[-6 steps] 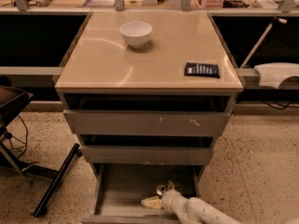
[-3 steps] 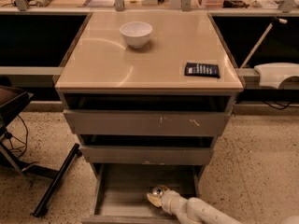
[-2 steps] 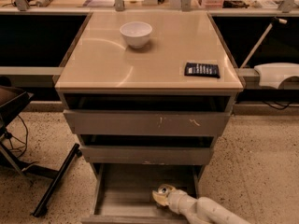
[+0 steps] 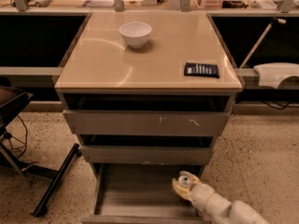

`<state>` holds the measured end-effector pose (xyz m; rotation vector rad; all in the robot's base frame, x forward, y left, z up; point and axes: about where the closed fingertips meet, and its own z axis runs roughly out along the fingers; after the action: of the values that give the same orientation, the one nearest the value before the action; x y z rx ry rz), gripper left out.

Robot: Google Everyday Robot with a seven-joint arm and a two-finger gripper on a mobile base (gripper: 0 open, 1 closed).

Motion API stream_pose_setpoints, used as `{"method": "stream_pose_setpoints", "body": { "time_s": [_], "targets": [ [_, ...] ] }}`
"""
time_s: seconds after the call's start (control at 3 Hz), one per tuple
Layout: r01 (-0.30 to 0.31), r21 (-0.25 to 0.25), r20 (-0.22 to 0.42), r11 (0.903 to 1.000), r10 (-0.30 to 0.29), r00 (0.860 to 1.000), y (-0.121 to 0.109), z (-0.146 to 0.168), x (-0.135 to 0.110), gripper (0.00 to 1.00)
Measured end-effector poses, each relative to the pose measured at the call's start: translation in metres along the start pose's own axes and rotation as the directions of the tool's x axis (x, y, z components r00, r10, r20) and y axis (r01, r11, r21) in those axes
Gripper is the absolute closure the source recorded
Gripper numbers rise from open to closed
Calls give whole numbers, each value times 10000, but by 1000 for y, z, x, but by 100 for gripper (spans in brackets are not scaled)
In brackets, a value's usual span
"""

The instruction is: Pick redbull can from bottom drawer and place on counter

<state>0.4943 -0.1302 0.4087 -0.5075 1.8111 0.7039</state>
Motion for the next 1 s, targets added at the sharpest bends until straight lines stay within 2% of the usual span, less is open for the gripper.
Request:
{"method": "stream_pose_setpoints", "body": {
  "time_s": [0.33, 0.67, 1.0],
  "targets": [
    [-124, 1450, 790, 9893, 9, 9969, -38, -87, -72, 100],
    [-108, 2080, 838, 9781, -68, 9965, -52, -120, -74, 100],
    [-126, 2063, 861, 9784, -53, 9963, -52, -119, -76, 100]
  ]
}}
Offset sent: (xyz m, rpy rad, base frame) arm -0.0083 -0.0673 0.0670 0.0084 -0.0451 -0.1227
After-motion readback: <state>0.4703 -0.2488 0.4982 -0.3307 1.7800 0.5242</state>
